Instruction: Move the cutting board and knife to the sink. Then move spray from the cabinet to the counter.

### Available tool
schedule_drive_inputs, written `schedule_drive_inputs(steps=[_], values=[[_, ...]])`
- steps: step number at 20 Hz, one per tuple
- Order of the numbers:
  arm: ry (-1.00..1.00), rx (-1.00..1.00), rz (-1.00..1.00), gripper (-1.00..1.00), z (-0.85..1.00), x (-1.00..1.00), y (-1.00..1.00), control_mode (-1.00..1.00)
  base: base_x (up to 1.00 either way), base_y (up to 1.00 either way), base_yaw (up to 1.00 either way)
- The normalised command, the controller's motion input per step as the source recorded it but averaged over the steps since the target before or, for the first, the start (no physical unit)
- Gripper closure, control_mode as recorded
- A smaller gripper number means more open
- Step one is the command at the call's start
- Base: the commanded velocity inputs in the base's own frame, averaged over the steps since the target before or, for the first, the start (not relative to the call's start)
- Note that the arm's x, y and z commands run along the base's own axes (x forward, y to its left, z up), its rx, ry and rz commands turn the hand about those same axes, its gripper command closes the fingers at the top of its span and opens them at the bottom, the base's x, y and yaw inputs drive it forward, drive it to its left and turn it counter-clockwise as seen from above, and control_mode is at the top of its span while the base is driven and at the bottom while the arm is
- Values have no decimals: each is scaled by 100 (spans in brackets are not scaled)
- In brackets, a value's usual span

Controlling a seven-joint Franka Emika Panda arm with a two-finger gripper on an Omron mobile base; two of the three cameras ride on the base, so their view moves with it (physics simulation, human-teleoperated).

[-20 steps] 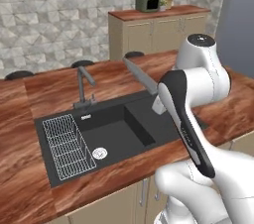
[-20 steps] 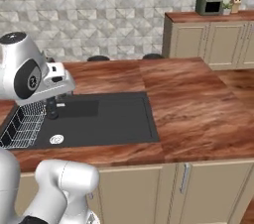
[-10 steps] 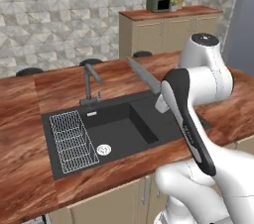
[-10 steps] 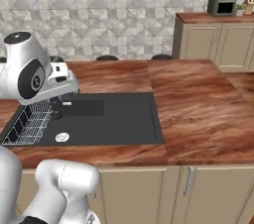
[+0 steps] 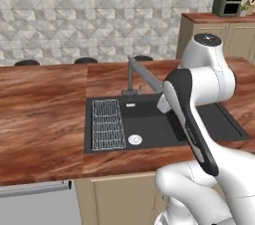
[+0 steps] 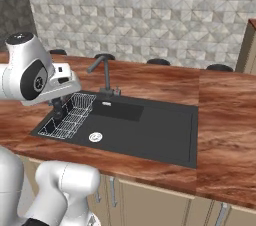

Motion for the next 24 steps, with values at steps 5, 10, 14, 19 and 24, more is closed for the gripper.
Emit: schedule_drive_inputs(steps=[5,10,14,19,24], values=[[7,-4,22,100,-17,9,0,-100,1,0,9],[21,-14,16,100,-30,27,0,-100,0,0,0],[26,-24,8,100,-40,36,0,-100,0,0,0],[21,-25,4,100,-41,54,-13,-100,0,0,0],[3,-13,6,100,-27,35,-25,-100,0,0,0]])
